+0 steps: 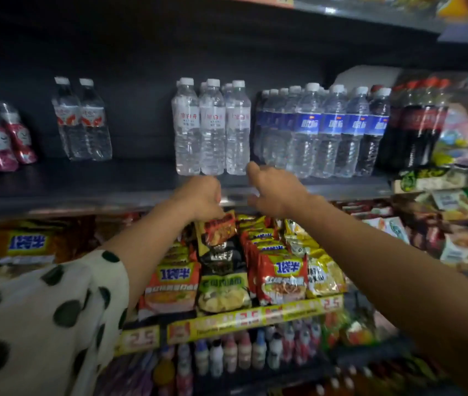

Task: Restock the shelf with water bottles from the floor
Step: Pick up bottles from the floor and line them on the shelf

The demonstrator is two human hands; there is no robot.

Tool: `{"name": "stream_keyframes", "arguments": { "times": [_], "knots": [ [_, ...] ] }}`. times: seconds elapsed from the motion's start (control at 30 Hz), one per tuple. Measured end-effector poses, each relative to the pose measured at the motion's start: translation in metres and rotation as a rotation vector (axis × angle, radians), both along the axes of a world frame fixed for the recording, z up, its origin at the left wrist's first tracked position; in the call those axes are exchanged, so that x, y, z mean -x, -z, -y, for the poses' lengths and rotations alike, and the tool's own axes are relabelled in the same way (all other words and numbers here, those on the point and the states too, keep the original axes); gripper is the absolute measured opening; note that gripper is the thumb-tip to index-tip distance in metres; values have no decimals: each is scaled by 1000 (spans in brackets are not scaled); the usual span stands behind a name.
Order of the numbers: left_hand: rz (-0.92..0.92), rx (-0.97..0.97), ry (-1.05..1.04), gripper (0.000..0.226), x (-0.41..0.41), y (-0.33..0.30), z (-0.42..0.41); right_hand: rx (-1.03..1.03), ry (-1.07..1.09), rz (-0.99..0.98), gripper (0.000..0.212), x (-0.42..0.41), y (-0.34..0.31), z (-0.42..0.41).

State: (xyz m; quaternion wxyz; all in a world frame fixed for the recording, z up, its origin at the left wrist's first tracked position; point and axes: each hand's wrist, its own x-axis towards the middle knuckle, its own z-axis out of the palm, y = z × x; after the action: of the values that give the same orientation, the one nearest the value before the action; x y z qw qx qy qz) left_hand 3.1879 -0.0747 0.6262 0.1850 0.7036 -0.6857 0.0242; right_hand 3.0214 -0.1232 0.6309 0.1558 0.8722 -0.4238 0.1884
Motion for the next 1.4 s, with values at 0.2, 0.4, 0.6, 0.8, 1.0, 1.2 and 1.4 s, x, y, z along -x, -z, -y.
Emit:
{"name": "stream_keyframes", "arguments": {
  "times": [0.2, 0.4, 0.6, 0.8, 1.0, 1.2, 1.4],
  "knots": [
    [63, -197, 87, 17, 37, 106, -44, -220, 34, -105, 48, 24, 126, -66],
    [43, -470, 152, 25, 56, 218, -56, -503, 28, -154, 47, 43, 244, -79],
    [-5, -715, 142, 18, 62, 390, -42, -828, 60, -217, 58, 51, 424, -57],
    [-119, -890, 65, 12, 68, 596, -26, -1119, 181, -283, 62, 70, 634, -44],
    [-143, -933, 54, 31, 68, 773, -3, -1158, 242, -353, 61, 60, 816, -9],
    [-242, -904, -53, 33, 59, 892, 7, -1048, 269, -385, 73, 38, 947, 28],
    [-302, -887, -103, 37, 52, 946, 6, -980, 195, -465, 65, 30, 1016, 40]
  ]
}}
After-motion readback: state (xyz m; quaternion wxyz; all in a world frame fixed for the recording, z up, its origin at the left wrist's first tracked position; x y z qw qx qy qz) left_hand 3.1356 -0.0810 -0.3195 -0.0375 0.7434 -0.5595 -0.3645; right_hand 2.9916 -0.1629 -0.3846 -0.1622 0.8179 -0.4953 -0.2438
